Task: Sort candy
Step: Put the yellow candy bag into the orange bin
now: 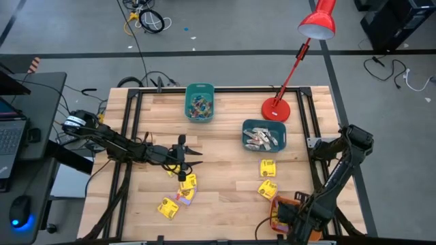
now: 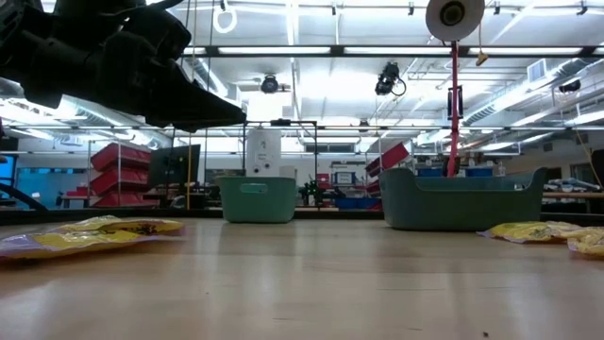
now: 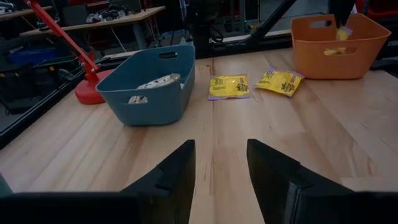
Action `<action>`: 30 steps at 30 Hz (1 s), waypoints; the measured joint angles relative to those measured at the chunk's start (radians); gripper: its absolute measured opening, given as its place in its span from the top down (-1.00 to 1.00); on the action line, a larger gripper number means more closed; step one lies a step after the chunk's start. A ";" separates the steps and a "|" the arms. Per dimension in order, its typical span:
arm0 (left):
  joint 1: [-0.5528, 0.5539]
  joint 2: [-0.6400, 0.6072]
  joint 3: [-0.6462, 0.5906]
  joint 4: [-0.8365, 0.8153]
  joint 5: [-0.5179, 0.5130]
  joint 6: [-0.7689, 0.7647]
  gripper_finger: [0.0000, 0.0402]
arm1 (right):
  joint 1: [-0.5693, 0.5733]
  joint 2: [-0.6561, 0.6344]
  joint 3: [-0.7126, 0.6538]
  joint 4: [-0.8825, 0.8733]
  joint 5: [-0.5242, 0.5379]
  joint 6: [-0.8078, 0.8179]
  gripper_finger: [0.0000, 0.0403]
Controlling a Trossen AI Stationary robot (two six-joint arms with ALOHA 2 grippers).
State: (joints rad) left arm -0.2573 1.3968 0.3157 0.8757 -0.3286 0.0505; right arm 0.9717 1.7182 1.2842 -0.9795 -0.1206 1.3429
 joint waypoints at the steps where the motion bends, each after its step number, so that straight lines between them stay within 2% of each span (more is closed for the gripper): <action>1: 0.000 0.000 0.000 0.000 0.000 0.000 0.27 | -0.001 0.003 -0.001 -0.001 0.001 0.000 0.94; 11: 0.000 0.000 0.000 -0.009 0.000 -0.003 0.27 | -0.028 0.007 -0.003 -0.073 -0.001 0.027 0.72; 17: -0.011 -0.009 0.000 0.001 0.000 -0.014 0.27 | -0.029 0.004 0.034 -0.234 0.003 0.030 0.71; 20: -0.041 -0.049 0.000 0.022 0.044 -0.008 0.27 | -0.030 -0.003 0.095 -0.330 0.096 0.012 0.73; 24: -0.096 -0.131 0.000 0.013 0.098 -0.006 0.27 | -0.067 -0.026 0.202 -0.435 0.343 -0.020 0.75; 26: -0.129 -0.175 0.000 -0.017 0.110 -0.005 0.27 | -0.104 -0.036 0.247 -0.447 0.431 -0.071 0.76; 30: -0.195 -0.250 0.001 -0.162 0.114 -0.032 0.27 | -0.214 -0.043 0.309 -0.422 0.466 -0.262 0.76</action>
State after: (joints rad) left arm -0.4524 1.1463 0.3168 0.7133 -0.2150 0.0186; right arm 0.7582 1.6756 1.5928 -1.4015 0.3450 1.0804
